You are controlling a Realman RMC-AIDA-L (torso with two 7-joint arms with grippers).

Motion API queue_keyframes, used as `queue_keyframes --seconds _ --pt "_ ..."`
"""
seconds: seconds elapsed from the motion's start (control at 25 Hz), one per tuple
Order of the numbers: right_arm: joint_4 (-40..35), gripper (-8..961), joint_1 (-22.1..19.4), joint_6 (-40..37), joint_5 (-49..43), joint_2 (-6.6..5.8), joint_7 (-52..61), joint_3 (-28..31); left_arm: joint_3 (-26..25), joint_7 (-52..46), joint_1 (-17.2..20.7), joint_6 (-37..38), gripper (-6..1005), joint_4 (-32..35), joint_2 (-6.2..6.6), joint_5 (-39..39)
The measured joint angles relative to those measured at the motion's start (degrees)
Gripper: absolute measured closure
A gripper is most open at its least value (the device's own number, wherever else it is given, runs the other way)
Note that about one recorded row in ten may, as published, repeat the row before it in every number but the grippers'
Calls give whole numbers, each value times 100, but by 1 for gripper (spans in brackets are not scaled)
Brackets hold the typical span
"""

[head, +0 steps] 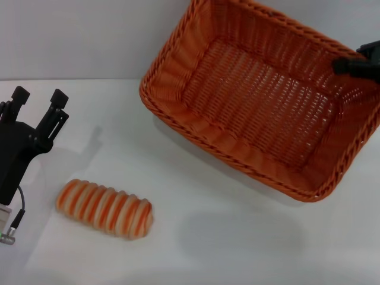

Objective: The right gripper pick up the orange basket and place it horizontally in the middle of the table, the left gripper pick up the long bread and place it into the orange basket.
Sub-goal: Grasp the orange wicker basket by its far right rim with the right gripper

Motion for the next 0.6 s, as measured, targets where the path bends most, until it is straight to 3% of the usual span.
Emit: queue_keyframes --seconds 0.44,0.6 --pt "-1237 799 -89 1270 98 -134 -37 -11 -4 0 -76 50 138 84 1 25" --pt "-1793 799 -136 1403 99 -244 -41 -401 1 0 -83 57 138 88 0 27"
